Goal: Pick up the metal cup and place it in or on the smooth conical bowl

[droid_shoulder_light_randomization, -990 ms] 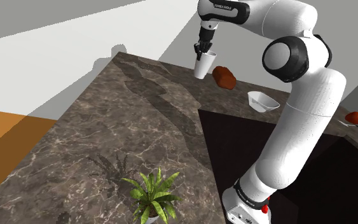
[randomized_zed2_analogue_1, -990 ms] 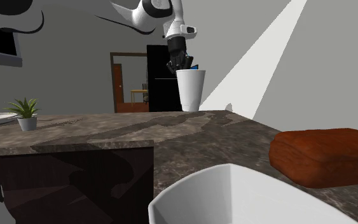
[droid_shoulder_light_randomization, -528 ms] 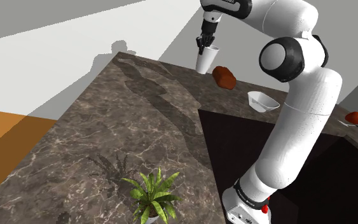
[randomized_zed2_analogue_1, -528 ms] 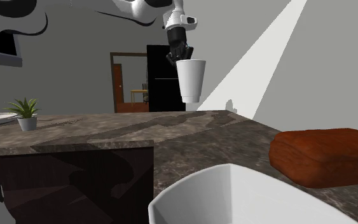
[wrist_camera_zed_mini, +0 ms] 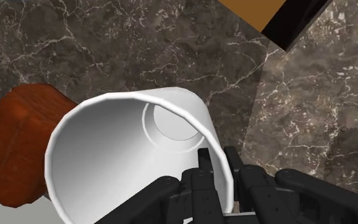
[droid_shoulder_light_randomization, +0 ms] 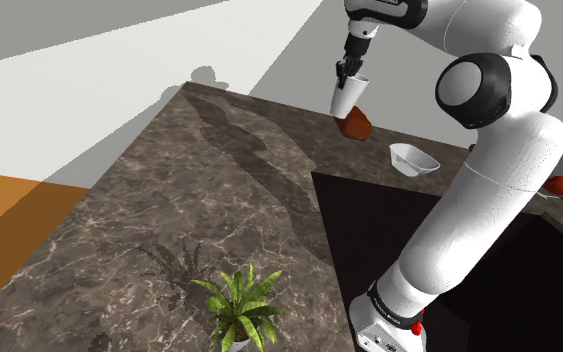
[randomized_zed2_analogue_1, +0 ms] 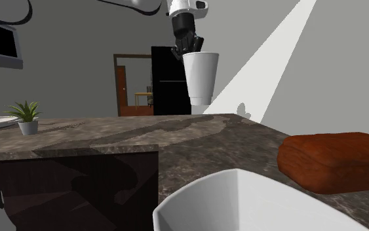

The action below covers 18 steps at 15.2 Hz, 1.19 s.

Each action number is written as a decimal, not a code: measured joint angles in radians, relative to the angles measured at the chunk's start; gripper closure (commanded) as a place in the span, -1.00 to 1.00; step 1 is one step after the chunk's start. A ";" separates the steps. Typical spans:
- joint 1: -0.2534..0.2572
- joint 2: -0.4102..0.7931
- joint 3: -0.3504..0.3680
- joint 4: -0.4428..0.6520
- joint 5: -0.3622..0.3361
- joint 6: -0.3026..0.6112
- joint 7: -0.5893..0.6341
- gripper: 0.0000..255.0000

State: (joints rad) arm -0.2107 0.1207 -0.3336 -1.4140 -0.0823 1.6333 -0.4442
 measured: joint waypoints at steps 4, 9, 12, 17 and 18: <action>-0.041 -0.050 -0.035 -0.049 -0.005 0.011 -0.077 1.00; -0.094 -0.094 -0.084 -0.086 -0.008 0.017 -0.180 1.00; -0.125 -0.125 -0.114 -0.111 -0.012 0.020 -0.242 1.00; -0.183 -0.123 -0.173 -0.096 0.004 0.016 -0.360 1.00; -0.194 -0.134 -0.184 -0.114 0.003 0.026 -0.382 1.00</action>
State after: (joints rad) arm -0.4048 -0.0133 -0.5180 -1.5279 -0.0797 1.6588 -0.8266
